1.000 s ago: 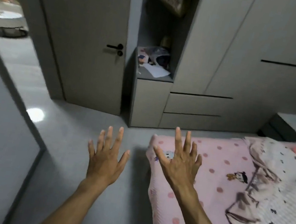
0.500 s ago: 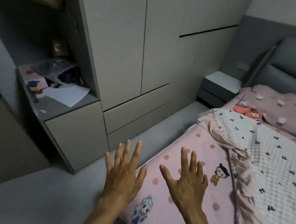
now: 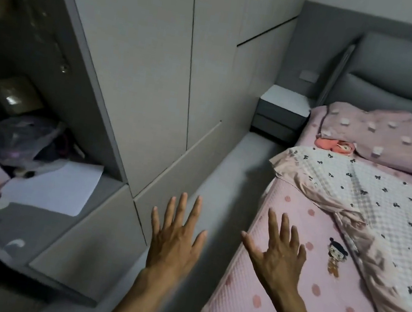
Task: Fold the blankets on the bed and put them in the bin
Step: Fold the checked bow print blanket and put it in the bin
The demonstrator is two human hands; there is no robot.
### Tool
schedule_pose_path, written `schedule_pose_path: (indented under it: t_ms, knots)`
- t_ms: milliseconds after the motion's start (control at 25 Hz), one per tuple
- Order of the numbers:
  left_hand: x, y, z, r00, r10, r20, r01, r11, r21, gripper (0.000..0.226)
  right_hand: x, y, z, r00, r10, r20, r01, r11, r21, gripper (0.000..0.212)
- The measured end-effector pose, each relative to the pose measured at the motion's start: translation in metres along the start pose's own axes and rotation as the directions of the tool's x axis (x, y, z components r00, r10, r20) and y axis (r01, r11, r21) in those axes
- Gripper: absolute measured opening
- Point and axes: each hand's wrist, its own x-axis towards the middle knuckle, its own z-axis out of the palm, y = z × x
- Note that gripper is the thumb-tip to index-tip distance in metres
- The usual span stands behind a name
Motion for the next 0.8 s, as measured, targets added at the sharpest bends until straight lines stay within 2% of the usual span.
schedule_pose_path:
  t_ms: [200, 360, 520, 600, 800]
  knots:
    - [0.090, 0.009, 0.016, 0.956, 0.260, 0.134, -0.249, 0.964, -0.096, 0.066, 0.052, -0.015, 0.009, 0.965, 0.252, -0.069, -0.255, 0.966, -0.039, 0.093]
    - [0.179, 0.045, 0.046, 0.873, 0.419, 0.248, -0.406, 0.908, -0.104, 0.064, 0.115, 0.005, 0.012, 0.875, 0.460, -0.148, -0.457, 0.888, 0.058, 0.088]
    - [0.270, 0.081, 0.071, 0.747, 0.577, 0.331, -0.590, 0.804, -0.071, 0.067, 0.179, 0.022, 0.017, 0.765, 0.627, -0.150, -0.609, 0.779, 0.147, 0.093]
    - [0.300, 0.107, 0.081, 0.684, 0.652, 0.328, -0.669, 0.739, -0.075, 0.063, 0.195, 0.033, 0.018, 0.713, 0.683, -0.159, -0.666, 0.730, 0.153, 0.091]
    - [0.390, 0.205, 0.135, 0.464, 0.841, 0.278, -0.847, 0.513, -0.138, 0.071, 0.251, 0.081, 0.015, 0.493, 0.847, -0.199, -0.829, 0.526, 0.188, 0.093]
